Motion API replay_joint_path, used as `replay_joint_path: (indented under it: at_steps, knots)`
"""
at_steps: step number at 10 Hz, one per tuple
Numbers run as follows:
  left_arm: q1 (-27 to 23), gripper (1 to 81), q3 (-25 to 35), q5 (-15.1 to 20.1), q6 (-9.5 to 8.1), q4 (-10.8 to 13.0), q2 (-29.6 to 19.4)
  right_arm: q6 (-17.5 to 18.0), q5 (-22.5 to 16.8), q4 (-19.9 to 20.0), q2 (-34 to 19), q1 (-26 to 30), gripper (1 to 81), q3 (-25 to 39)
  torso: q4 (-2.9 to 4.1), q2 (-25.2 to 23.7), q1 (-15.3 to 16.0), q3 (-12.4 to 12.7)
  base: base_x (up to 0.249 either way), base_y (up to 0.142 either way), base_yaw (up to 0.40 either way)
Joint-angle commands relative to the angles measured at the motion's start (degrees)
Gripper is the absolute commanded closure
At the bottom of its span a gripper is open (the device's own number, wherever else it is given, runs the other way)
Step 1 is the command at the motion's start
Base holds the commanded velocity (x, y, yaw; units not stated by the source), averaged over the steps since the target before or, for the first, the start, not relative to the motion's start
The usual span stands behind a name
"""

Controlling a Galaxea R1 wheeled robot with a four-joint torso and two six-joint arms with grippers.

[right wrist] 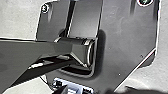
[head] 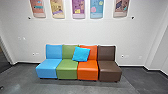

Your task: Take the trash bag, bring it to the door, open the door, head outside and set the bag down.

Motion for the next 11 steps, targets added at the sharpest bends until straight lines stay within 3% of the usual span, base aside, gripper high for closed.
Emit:
replay_joint_path:
  at_steps: [1,11]
  knots:
    - [-2.04,1.0,0.28,3.55,0.01,0.38,-0.07,-0.27,-3.22,-0.63,-0.21,2.03,1.0,0.32,0.00,0.00,0.05,0.00,0.134,0.000,0.000]
    - [-2.04,1.0,0.20,3.55,-0.07,0.11,-0.16,-0.27,-3.22,-0.45,-0.30,2.03,1.0,0.23,0.00,0.00,0.05,0.00,0.113,0.000,0.000]
